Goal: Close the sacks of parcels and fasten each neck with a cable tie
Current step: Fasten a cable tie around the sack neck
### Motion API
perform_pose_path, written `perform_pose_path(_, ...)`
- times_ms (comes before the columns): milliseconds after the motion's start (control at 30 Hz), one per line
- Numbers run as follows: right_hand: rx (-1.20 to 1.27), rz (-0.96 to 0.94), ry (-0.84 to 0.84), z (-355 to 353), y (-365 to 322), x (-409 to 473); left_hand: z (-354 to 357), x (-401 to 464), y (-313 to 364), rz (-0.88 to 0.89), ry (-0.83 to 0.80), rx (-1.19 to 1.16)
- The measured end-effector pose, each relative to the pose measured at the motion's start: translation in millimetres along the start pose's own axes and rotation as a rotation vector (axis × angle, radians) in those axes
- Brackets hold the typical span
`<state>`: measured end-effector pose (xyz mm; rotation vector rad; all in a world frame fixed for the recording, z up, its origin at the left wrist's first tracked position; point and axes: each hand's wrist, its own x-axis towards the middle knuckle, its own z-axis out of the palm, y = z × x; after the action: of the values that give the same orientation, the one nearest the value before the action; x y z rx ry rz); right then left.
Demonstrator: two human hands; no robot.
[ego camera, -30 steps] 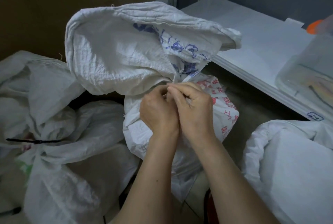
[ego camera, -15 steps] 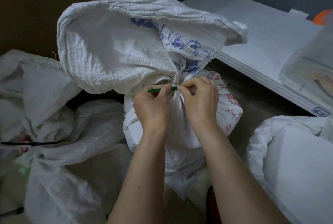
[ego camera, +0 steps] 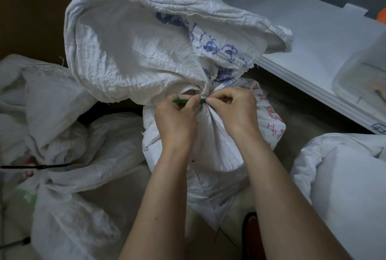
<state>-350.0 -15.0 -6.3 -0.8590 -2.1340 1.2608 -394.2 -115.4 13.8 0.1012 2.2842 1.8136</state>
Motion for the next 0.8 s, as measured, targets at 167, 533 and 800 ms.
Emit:
perform_pose_path(167,-0.011,-0.015,-0.029,6,1,2,-1,0,2,0.016,-0.005,0.052)
perform_pose_path(533,-0.066,-0.100,0.027,18,6,9,3,-1,4,-0.045,-0.118,0.108)
perform_pose_path(800,-0.005,-0.105,0.058,10,10,10,11,-7,6,-0.052,-0.095,0.072)
